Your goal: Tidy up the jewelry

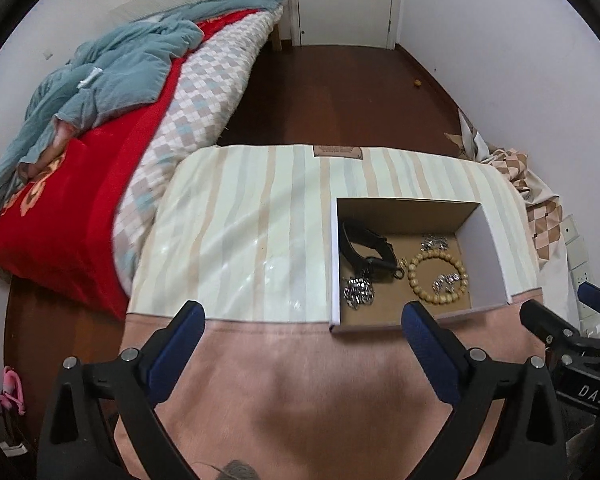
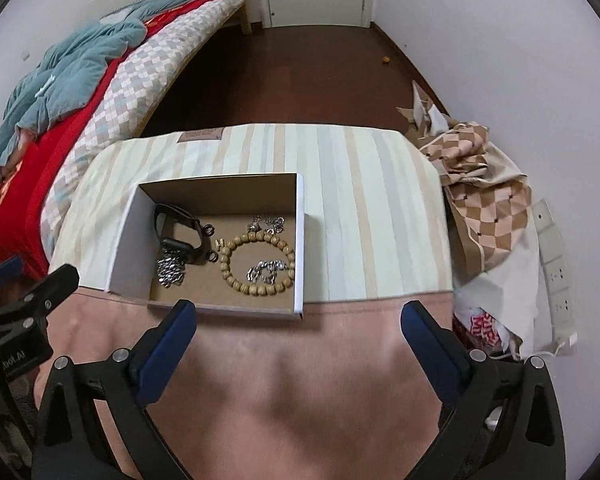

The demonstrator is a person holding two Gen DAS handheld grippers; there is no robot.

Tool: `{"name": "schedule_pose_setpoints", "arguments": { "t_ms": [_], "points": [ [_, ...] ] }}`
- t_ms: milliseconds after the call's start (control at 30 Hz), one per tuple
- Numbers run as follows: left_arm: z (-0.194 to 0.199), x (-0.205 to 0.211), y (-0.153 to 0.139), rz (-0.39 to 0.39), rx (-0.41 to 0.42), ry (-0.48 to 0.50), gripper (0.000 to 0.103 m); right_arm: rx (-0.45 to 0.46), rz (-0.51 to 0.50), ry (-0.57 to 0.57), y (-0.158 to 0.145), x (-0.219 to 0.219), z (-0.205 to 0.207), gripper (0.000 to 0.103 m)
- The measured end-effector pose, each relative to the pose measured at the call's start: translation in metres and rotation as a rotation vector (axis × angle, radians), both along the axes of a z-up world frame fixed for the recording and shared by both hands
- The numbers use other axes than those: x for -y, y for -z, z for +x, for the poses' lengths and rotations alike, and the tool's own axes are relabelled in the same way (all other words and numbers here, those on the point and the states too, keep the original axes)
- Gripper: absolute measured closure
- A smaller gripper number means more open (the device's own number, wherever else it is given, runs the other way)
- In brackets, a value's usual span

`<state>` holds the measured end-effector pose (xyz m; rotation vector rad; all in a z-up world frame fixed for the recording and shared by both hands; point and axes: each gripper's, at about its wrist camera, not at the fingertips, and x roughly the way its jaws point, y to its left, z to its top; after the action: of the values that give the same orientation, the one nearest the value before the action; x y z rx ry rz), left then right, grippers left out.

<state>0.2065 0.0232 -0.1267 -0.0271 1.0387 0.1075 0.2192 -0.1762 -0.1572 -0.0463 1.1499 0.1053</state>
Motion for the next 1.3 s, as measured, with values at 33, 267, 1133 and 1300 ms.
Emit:
{"name": "schedule_pose_setpoints", "arguments": {
  "t_ms": [33,267,1133,1300],
  "points": [
    [-0.009,0.0,-0.007,0.005,0.011,-0.006,0.003,0.01,0.001,0.005,-0.006,0.0,-0.005,0.0],
    [-0.056,0.001,-0.054,0.009,0.087,-0.037,0.003,0.11,-0.02,0.006,-0.064,0.003,-0.059,0.0],
    [-0.164,0.008,-0.18,-0.035,0.231,0.002,0.003,0.35,0.011,-0.015,-0.241,0.016,-0.193,0.0],
    [-0.164,0.01,-0.184,-0.037,0.232,0.005,0.003,0.354,0.007,-0.014,-0.249,0.017,-0.195,0.0]
  ]
}}
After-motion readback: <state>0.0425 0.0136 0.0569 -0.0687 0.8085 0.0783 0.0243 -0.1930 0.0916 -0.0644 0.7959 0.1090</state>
